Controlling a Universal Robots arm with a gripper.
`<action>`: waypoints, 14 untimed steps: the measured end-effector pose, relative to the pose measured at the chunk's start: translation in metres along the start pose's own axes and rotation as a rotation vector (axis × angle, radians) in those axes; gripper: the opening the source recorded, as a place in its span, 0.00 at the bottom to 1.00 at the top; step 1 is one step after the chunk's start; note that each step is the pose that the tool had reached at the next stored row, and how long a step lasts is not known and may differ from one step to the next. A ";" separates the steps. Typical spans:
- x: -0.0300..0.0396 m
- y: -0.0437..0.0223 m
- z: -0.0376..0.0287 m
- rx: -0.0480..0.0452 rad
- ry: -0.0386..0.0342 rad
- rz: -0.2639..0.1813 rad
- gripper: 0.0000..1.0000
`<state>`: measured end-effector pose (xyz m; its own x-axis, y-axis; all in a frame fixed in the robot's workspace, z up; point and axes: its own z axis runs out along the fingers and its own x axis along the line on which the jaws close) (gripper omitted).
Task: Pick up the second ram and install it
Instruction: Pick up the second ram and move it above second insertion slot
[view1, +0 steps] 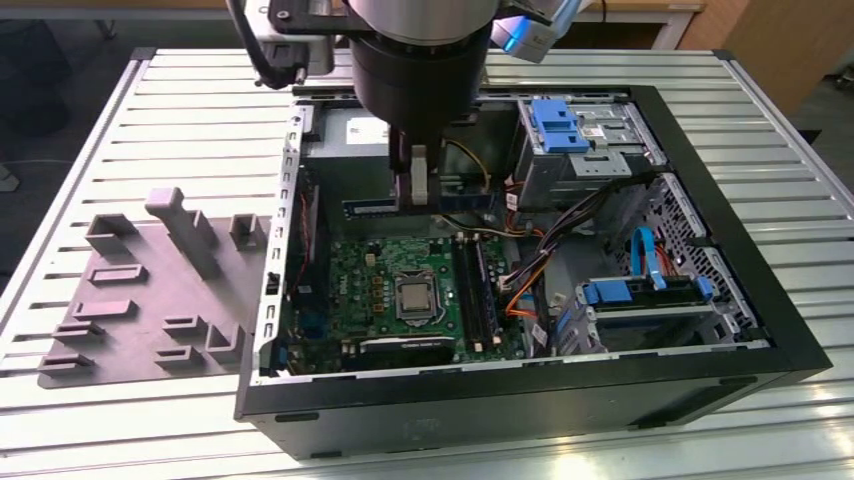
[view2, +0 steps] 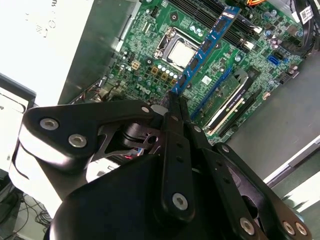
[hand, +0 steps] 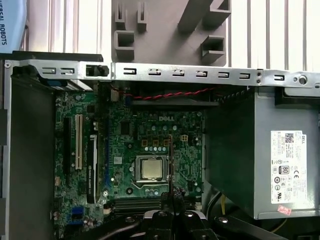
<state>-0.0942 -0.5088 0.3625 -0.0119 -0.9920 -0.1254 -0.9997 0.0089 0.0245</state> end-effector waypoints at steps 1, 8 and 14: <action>0.0001 -0.0001 0.0008 0.0000 0.0022 0.000 0.12; 0.0005 -0.0029 0.0041 0.0001 0.0111 0.002 0.12; 0.0008 -0.0094 0.0068 -0.0001 0.0117 0.002 0.12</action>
<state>-0.0850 -0.5088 0.3554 -0.0134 -0.9934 -0.1138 -0.9996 0.0107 0.0248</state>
